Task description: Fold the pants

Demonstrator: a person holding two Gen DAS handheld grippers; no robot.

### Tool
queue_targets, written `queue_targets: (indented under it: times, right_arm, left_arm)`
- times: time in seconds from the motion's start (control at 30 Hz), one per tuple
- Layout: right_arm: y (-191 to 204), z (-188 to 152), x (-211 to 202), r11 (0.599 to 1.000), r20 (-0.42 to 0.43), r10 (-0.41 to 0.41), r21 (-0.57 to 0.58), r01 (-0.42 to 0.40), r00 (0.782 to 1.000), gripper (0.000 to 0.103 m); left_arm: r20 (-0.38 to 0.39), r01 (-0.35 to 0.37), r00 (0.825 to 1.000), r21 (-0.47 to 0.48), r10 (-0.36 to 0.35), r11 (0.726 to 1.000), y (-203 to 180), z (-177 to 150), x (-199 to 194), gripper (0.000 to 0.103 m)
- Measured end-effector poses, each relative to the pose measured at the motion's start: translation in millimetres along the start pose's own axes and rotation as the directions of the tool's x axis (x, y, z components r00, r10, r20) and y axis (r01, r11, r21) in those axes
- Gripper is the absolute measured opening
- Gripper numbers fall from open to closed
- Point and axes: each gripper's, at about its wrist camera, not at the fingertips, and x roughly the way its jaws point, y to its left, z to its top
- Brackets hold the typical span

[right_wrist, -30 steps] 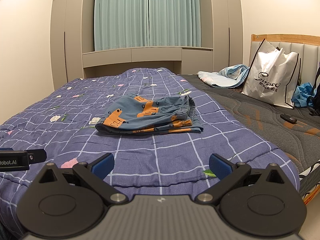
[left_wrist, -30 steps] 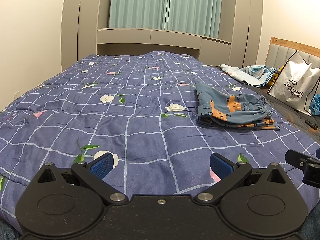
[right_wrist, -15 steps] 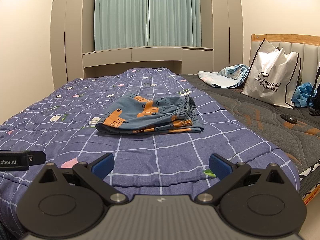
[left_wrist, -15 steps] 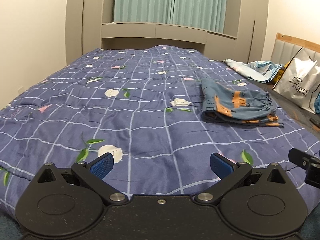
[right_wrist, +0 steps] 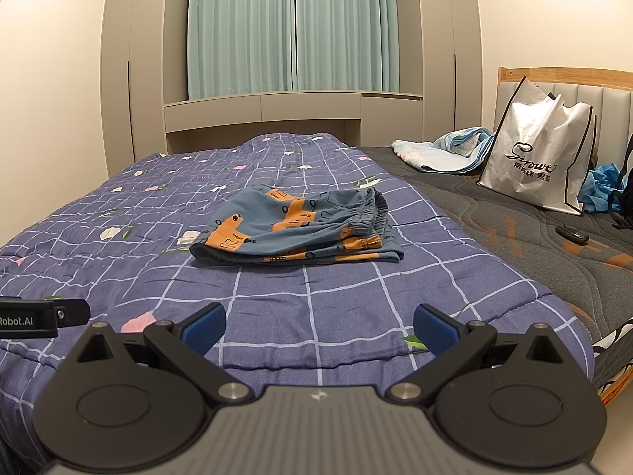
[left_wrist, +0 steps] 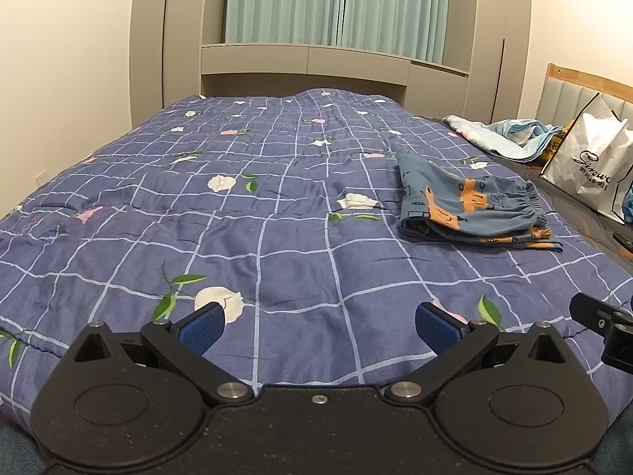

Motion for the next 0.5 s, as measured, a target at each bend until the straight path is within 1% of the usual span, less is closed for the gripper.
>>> queue_targets:
  times: [0.5]
  right_arm:
    - [-0.2,0.0,0.4,1.000,-0.001,0.000,0.001,0.000,1.000,0.103]
  left_arm:
    - [0.001,-0.003,1.000,0.001,0.003,1.000,0.7,-1.6,-0.1,0.102]
